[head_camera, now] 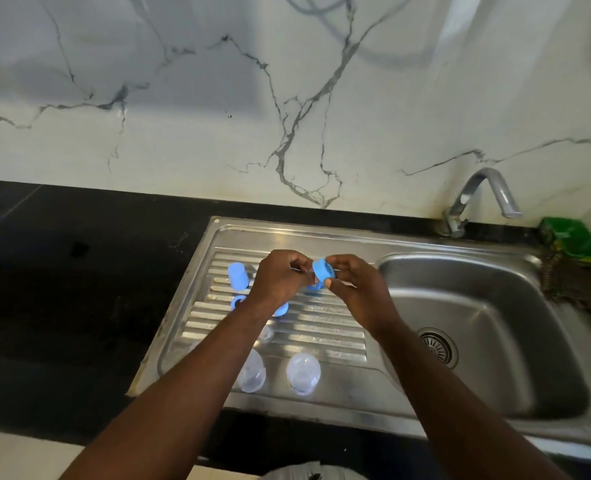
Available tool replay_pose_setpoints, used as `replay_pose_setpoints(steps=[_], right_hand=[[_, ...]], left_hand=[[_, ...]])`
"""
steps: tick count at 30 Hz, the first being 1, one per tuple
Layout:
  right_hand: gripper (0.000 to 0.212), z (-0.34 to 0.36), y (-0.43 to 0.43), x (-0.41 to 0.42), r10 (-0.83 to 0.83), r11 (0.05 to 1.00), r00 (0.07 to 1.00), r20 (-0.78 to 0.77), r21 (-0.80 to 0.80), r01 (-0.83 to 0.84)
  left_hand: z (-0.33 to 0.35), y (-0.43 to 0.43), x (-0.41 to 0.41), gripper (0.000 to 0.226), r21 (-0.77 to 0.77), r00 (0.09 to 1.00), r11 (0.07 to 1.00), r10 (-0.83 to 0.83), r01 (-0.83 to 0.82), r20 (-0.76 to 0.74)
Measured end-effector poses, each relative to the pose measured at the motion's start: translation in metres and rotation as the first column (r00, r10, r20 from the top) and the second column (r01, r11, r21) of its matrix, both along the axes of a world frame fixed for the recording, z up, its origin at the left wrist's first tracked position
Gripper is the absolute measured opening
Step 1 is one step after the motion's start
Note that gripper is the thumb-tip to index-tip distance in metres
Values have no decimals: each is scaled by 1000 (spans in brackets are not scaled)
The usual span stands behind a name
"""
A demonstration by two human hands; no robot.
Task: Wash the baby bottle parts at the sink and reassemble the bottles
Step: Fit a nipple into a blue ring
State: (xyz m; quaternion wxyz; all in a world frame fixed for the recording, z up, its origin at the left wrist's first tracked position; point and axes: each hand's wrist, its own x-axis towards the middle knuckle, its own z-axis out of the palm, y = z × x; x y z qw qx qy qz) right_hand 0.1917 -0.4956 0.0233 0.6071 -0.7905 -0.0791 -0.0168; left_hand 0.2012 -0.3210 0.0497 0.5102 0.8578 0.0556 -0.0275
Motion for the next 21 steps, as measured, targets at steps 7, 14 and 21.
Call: replay_pose_setpoints(steps=[7,14,21], right_hand=[[37,11,-17,-7,-47,996,996,73,-70,52],[39,21,-20,-11,-23,961,988,150,-269,63],[28,15,-21,-12,35,929,969,245,-365,59]], left_hand=[[9,-20,-4,21,-355,992,934,1,-46,-126],[19,-31,-10,66,-355,991,935,-36,-11,-127],[18,-38,-15,62,-252,998,968,-28,14,-52]])
